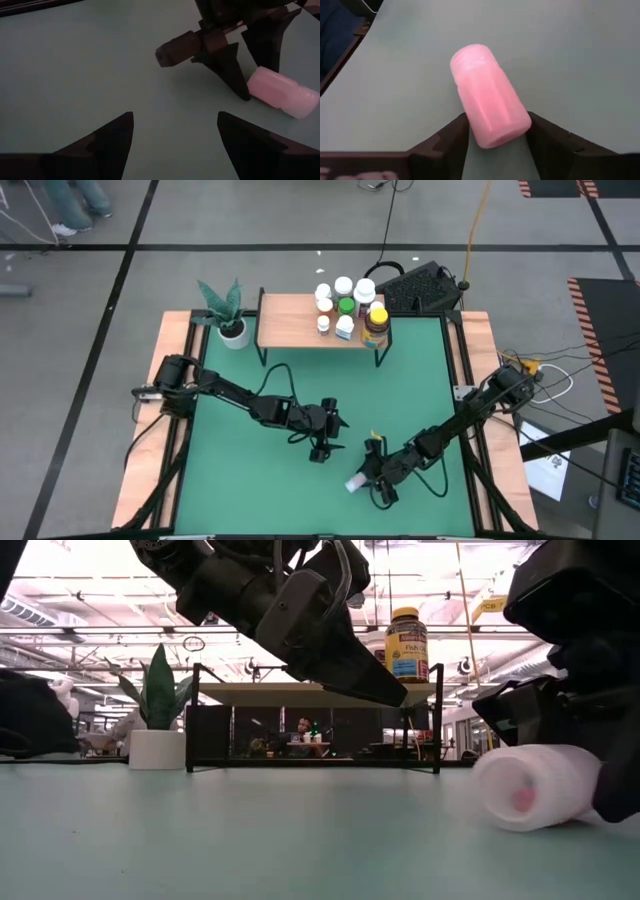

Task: Pick and place medicine bottles onto shelf by color
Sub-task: Put the transparent pill bottle on the shelf

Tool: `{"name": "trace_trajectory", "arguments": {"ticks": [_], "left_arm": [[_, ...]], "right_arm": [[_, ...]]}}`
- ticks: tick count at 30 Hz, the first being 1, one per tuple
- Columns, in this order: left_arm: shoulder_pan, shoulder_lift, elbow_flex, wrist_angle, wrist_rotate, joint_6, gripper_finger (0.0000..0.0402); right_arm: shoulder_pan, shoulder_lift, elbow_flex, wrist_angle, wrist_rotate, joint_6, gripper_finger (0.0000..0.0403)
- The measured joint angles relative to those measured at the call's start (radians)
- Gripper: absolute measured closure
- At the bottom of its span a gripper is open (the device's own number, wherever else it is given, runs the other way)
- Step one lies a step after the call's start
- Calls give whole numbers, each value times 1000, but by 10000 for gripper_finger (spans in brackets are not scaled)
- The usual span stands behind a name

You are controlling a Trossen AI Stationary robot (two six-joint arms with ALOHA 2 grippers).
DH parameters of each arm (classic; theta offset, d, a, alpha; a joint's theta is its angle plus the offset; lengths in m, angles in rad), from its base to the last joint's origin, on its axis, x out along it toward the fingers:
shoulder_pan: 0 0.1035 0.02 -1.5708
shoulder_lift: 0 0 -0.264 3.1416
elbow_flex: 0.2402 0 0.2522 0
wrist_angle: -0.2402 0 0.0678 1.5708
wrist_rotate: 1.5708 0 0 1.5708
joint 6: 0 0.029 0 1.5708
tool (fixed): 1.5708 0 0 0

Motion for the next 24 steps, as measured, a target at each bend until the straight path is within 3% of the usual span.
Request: {"name": "trace_trajectory", "arguments": {"ticks": [5,17,21,24], "left_arm": [[0,0,0,-1,0,0,110],[-1,1,0,-9,0,11,110],[-4,1,-1,3,0,23,110],[-9,-2,-1,8,0,24,110]], "right_arm": [[-8,0,0,4,0,8,257],[-9,-40,-4,4,26,-67,257],[-16,-95,-11,30,137,-175,255],[-28,-146,-53,143,186,-265,257]]}}
